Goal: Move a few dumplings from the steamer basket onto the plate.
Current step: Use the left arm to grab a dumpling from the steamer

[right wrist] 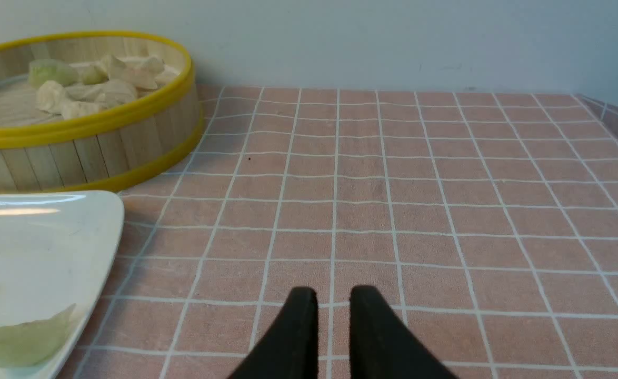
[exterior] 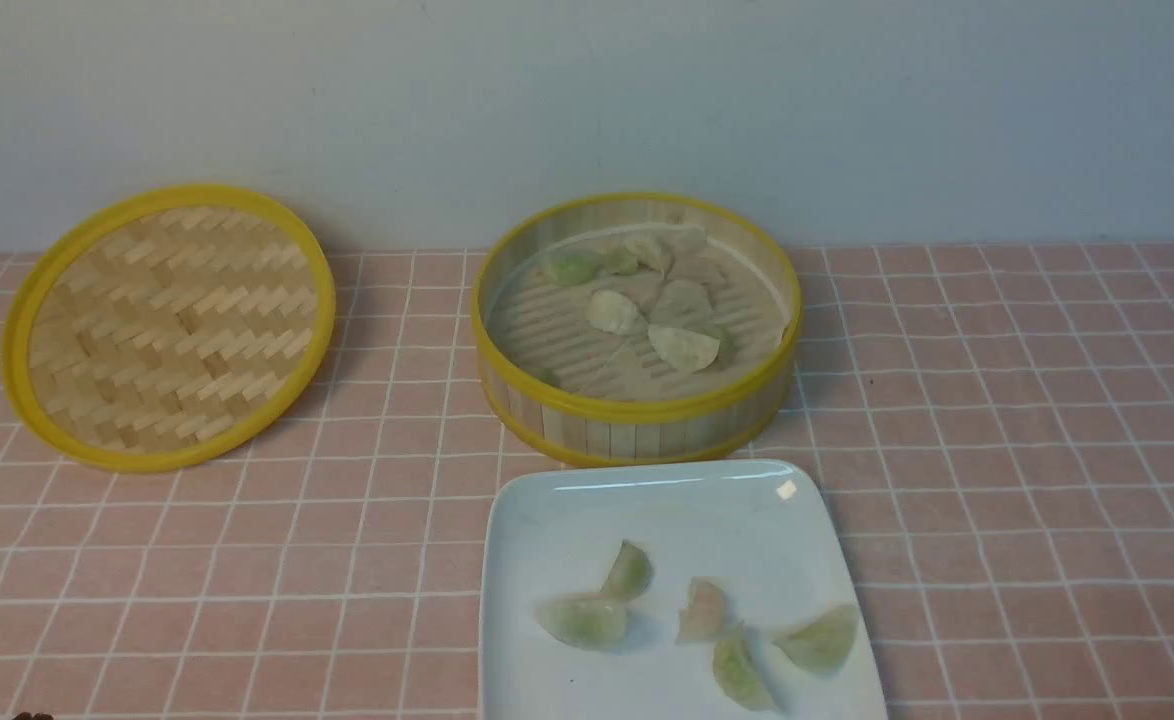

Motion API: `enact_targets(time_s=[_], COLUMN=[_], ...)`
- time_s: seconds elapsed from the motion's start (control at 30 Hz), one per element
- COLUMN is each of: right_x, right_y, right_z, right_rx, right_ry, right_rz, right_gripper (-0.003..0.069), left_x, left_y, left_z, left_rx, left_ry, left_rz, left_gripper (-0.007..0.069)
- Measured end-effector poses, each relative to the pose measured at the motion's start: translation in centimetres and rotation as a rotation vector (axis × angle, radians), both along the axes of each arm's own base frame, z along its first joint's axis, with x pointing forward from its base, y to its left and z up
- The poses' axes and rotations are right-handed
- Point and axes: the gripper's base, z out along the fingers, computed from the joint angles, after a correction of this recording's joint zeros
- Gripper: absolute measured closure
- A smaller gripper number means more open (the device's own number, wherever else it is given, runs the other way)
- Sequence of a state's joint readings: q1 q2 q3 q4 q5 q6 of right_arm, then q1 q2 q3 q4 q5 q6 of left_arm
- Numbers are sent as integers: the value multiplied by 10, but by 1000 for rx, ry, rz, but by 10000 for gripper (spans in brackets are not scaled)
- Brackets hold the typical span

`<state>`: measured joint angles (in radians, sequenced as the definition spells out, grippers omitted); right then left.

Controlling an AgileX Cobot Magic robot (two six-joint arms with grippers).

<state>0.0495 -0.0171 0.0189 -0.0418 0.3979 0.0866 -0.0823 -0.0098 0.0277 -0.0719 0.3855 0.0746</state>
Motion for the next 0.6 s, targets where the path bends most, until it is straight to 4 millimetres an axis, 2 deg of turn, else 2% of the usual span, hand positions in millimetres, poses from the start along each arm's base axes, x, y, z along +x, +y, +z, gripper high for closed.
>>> enact_targets(time_s=[0.6], right_x=[0], right_y=[0], right_z=[0], right_rx=[18], right_ry=[1], right_rz=[-4], right_gripper=[572], left_x=[0], left_y=[0], left_z=[0], left_rx=[0], left_ry=[0], left_rz=[0], left_gripper=[631])
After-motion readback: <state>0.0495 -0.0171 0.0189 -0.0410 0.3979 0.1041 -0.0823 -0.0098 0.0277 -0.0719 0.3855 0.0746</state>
